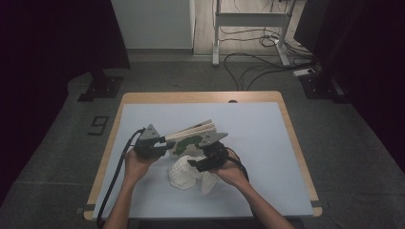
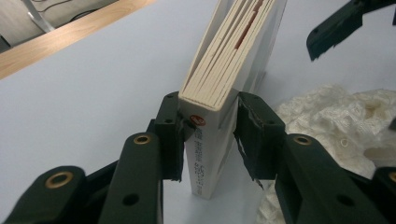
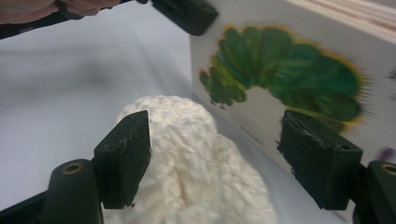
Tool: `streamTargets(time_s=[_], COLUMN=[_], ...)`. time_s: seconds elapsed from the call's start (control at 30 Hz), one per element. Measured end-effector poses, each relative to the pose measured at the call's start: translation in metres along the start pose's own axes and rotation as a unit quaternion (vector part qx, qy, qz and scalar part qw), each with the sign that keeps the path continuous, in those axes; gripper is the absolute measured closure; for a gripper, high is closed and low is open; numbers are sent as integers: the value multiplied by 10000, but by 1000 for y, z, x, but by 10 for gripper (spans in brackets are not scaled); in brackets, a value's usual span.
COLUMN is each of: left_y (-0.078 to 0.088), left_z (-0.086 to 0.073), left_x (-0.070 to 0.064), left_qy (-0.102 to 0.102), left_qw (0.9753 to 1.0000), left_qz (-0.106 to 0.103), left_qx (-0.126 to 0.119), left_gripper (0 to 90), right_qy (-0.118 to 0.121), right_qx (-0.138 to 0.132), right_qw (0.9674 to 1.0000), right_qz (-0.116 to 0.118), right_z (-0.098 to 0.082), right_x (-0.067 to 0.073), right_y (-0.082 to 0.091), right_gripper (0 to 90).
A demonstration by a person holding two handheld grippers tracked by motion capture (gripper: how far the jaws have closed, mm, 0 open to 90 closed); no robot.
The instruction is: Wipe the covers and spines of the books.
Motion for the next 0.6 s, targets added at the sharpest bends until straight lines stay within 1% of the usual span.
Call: streamTargets(time_s=[0.23, 0.3, 0.53, 0.6], left_y=[0, 0, 0, 0], left_z=[0, 0, 0, 0], left_x=[0, 0, 0, 0], left_qy=[-3, -2, -5, -5], left_qw=[10000, 10000, 10000, 10000], left_qz=[10, 11, 11, 11], left_qx=[3, 3, 4, 2], left_gripper=[626, 626, 626, 626], right_qy=[-100, -116, -269, -313], right_qx=[-50, -76, -163, -174], right_qw=[9998, 9995, 9983, 9979], right_qz=[-172, -270, -487, -538], right_z=[-5, -7, -10, -11], right_x=[-15, -22, -43, -48], right_y=[14, 19, 34, 36], right_gripper=[251, 252, 249, 247])
Point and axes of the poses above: each handheld gripper's, and its own axes: y roughly backward along the jaws, z roughly out of its top, x roughly to its left, the point moved 6 cm from there along -y, roughly forward along the jaws, and after that the axes turned 8 degrees about -y, right-handed, at the moved point
